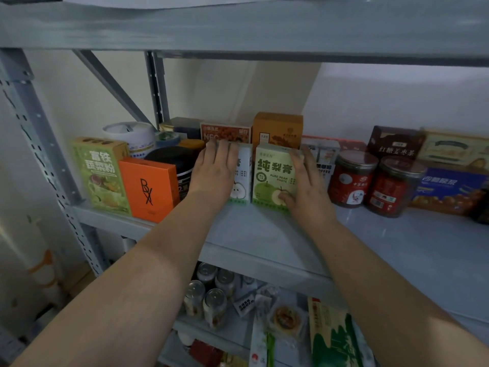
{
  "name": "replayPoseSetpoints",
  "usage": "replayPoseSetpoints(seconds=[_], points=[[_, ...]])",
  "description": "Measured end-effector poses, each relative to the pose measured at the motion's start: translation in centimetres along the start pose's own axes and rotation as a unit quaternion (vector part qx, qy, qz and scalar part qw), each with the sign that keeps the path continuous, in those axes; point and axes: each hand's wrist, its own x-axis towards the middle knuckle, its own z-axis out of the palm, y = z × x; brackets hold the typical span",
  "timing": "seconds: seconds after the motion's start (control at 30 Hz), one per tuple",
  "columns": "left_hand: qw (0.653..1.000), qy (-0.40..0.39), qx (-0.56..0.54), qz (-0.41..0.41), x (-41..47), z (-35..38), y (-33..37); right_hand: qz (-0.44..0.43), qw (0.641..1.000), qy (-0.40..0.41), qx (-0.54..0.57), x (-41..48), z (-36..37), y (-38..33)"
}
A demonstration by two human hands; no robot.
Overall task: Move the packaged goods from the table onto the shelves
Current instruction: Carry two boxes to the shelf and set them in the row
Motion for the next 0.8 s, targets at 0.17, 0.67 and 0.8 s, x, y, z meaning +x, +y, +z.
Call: replayPoseSetpoints(seconds=[0.17,0.67,0.8], points=[[1.000,0.016,-0.002,-0.001,0.1,0.7,0.0,0.004,1.000,-0.004,0.024,-0.3,0.3,0.3],[0.998,-0.052,0.005,-0.023,0.5,1.3,0.0,-0.002,0.999,-0.034,-0.025,-1.0,1.8,0.5],[0.998,-0.053,-0.001,-0.041,0.2,1.1,0.3,0.007,0.999,-0.041,-0.033,-1.1,1.8,0.5]])
